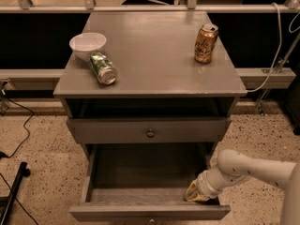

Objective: Open middle drawer

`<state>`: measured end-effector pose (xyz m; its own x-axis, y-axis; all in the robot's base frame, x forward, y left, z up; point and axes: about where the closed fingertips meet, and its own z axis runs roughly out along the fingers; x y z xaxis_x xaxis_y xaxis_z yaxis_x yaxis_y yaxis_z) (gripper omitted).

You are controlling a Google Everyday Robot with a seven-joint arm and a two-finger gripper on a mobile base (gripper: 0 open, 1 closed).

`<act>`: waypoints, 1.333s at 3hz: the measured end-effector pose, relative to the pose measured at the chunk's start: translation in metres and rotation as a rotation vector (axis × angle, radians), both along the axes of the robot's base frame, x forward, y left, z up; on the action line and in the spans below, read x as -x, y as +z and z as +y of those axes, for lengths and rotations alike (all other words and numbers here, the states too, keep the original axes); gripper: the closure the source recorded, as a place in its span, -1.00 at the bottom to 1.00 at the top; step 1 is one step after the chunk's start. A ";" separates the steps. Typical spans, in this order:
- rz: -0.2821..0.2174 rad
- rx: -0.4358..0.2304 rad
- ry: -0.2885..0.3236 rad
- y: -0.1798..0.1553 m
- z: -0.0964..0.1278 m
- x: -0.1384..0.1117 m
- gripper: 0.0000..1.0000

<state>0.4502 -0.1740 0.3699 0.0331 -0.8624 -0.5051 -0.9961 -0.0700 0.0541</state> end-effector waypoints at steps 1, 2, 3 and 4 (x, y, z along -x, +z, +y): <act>0.000 -0.058 0.015 0.027 0.002 0.027 1.00; 0.000 -0.058 0.015 0.028 0.002 0.027 1.00; 0.000 -0.058 0.015 0.029 0.002 0.027 1.00; 0.000 -0.058 0.015 0.029 0.002 0.027 0.94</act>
Offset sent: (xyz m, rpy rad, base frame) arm -0.0481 -0.0307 0.1441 0.2240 -0.3511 0.0378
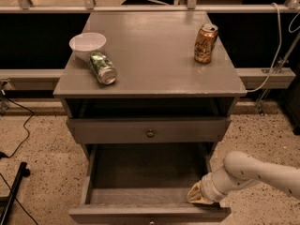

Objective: Open middle drawer

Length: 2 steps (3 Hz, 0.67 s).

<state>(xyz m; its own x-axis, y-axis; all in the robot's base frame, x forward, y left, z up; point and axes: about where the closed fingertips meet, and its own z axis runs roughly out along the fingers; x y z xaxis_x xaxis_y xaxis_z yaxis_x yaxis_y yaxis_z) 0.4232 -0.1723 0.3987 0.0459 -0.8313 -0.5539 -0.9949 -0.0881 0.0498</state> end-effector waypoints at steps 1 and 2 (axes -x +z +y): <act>0.000 0.000 0.000 0.000 0.000 0.000 0.48; 0.000 0.000 0.000 0.000 0.000 0.000 0.02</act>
Offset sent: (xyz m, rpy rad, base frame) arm 0.0011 0.0018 0.1589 0.2501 -0.7159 0.1477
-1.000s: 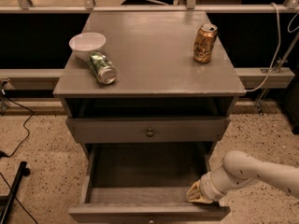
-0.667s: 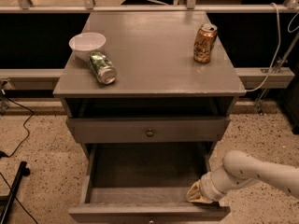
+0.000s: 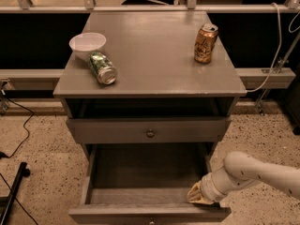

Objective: Open middle drawer

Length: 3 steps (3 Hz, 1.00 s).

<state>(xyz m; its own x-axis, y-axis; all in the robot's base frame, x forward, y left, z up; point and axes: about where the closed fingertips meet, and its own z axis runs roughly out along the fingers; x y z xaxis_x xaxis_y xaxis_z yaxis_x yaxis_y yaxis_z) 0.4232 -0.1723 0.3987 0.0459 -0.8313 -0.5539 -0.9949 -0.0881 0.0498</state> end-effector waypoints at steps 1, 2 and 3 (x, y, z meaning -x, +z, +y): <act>0.000 0.000 0.000 0.000 0.000 0.000 -0.45; -0.139 -0.014 0.022 0.036 0.001 0.003 -0.94; -0.290 -0.046 0.034 0.076 0.000 -0.002 1.00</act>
Offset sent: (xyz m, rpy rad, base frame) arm -0.0059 0.0008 0.1108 0.0385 -0.4065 0.0586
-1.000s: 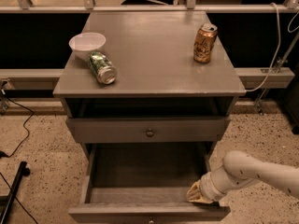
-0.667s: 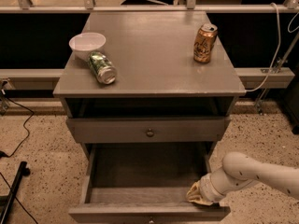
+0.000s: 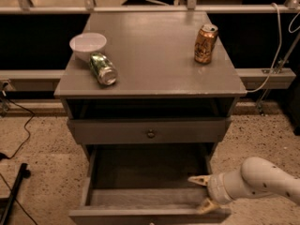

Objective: Open middle drawer

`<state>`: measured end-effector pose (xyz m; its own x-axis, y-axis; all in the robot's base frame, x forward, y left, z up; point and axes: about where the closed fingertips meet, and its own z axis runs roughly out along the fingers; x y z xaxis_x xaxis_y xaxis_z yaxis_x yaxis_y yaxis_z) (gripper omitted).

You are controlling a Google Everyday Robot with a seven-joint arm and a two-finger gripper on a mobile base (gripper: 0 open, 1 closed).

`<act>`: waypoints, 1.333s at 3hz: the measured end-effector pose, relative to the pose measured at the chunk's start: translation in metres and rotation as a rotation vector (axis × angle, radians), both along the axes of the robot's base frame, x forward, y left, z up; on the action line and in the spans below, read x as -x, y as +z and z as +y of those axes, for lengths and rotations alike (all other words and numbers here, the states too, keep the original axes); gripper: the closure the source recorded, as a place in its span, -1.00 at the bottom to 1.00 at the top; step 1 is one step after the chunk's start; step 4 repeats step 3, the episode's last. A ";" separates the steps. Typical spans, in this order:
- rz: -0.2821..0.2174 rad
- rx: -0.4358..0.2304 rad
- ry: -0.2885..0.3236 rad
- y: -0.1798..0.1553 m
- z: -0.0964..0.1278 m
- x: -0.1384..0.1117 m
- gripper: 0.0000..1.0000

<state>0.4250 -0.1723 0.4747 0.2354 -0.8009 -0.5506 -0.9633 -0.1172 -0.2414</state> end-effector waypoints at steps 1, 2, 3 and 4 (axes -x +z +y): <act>-0.125 -0.023 0.003 0.034 -0.001 -0.009 1.00; -0.199 -0.030 -0.027 0.065 -0.011 -0.005 0.63; -0.207 -0.031 -0.032 0.069 -0.013 -0.003 0.17; -0.207 -0.031 -0.032 0.069 -0.013 -0.003 0.17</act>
Offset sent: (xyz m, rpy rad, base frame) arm 0.0000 -0.0287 0.1075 0.0322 -0.2928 -0.0726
